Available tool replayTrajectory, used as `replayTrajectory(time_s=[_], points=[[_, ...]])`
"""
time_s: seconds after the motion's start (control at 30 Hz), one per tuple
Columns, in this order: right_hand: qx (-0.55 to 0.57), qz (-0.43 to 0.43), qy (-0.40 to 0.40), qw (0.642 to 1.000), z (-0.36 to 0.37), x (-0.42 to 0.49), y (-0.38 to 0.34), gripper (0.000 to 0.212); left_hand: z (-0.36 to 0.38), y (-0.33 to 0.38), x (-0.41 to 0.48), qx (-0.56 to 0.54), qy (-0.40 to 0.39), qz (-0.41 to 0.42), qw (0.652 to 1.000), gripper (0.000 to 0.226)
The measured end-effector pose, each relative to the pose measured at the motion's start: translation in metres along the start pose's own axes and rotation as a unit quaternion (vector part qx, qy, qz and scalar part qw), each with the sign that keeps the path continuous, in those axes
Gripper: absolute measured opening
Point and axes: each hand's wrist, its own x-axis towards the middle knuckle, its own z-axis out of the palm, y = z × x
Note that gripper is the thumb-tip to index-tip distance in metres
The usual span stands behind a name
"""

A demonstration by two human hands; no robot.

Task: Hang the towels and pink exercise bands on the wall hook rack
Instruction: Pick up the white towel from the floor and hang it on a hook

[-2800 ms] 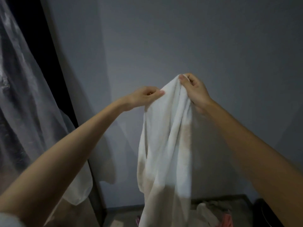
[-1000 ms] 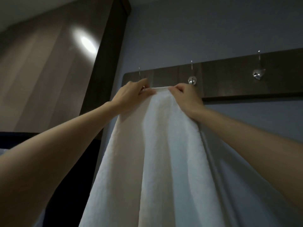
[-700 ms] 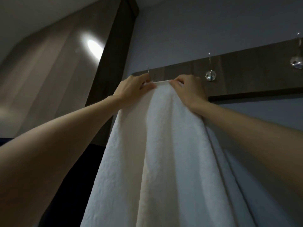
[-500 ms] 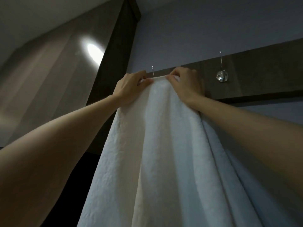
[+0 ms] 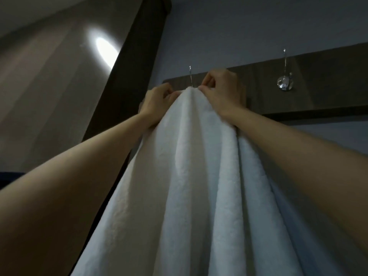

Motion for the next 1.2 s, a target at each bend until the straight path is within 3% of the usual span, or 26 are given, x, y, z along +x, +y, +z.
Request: replayTrajectory(time_s=[0.2,0.37,0.53,0.7,0.97,1.2], points=[[0.010,0.027,0.016,0.999,-0.004,-0.025,-0.008,0.011,-0.001,0.013,-0.021,-0.076,0.007,-0.060,0.995,0.016],[0.072,0.068,0.021,0.995,-0.003,-0.042,-0.022,0.021,-0.018,0.034,-0.037,-0.203,-0.051,-0.133,0.969,0.037],[0.136,0.087,-0.052,0.985,-0.006,-0.055,-0.032,0.033,-0.015,0.039,-0.062,-0.155,-0.123,-0.101,0.975,0.043],[0.079,0.065,-0.138,0.985,-0.005,-0.073,-0.030,0.041,-0.001,0.034,-0.086,-0.111,-0.114,-0.122,0.980,0.049],[0.264,0.109,-0.184,0.941,-0.025,-0.125,-0.048,0.055,0.005,0.046,-0.151,-0.239,-0.040,-0.125,0.962,0.056],[0.280,0.114,-0.217,0.928,-0.046,-0.168,-0.071,0.053,-0.008,0.058,-0.211,-0.257,-0.069,-0.156,0.951,0.055]])
